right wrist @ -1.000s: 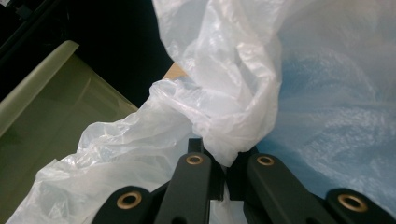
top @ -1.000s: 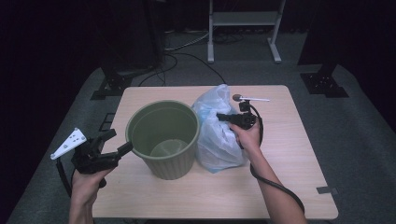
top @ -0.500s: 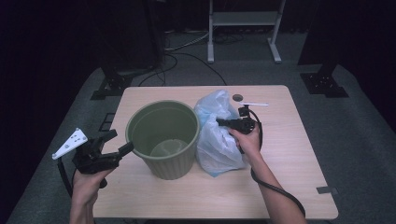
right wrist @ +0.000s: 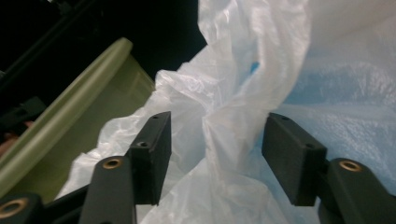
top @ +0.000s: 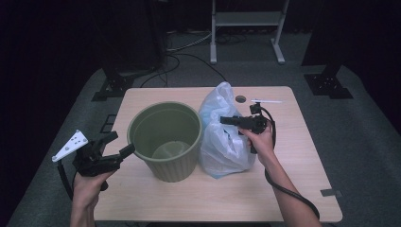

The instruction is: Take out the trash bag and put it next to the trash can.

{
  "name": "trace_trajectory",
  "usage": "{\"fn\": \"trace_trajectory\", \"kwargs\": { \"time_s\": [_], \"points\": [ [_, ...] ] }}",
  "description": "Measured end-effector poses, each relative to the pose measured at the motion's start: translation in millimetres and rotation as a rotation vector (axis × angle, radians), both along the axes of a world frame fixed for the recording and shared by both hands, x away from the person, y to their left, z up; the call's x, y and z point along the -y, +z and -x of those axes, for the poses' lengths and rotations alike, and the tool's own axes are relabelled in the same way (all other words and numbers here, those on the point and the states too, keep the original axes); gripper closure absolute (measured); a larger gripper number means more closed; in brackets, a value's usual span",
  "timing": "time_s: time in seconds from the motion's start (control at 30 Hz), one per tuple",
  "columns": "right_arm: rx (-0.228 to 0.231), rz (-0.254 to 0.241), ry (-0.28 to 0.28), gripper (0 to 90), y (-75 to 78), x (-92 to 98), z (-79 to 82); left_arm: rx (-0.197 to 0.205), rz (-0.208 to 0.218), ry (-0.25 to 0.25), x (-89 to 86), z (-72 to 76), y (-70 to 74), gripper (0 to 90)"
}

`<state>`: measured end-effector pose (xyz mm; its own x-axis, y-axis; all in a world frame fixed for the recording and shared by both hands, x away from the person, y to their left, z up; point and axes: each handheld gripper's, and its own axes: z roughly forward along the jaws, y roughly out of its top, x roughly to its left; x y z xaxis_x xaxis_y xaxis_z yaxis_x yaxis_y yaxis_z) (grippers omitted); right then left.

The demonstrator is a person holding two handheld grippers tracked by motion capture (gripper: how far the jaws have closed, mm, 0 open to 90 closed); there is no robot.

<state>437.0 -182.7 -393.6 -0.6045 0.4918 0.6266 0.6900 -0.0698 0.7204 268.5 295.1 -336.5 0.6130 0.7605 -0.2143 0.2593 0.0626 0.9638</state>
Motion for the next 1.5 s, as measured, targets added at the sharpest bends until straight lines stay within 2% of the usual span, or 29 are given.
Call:
{"fn": "trace_trajectory", "kwargs": {
  "time_s": [0.17, 0.4, 0.67, 1.0, 1.5],
  "points": [
    [0.014, -0.025, -0.008, 35.8, 9.3, 10.9, 1.9, -0.001, -0.002, 0.0, -0.1, -0.1, -0.3, 6.0],
    [0.033, -0.003, -0.028, 34.6, 16.0, 24.7, 7.2, -0.001, -0.001, -0.004, 1.5, -0.4, -1.6, 6.0],
    [0.042, -0.012, -0.036, 34.6, 17.6, 33.9, 14.2, 0.005, 0.0, -0.005, 1.7, 0.5, -1.2, 6.0],
    [0.045, -0.013, -0.04, 34.5, 9.9, 43.2, 23.8, 0.007, 0.001, 0.0, 0.4, 1.2, -1.2, 6.0],
    [0.033, -0.03, -0.082, 33.9, -5.9, 67.5, 39.2, 0.003, -0.004, -0.006, 2.4, 0.3, -2.3, 6.0]
  ]
}}
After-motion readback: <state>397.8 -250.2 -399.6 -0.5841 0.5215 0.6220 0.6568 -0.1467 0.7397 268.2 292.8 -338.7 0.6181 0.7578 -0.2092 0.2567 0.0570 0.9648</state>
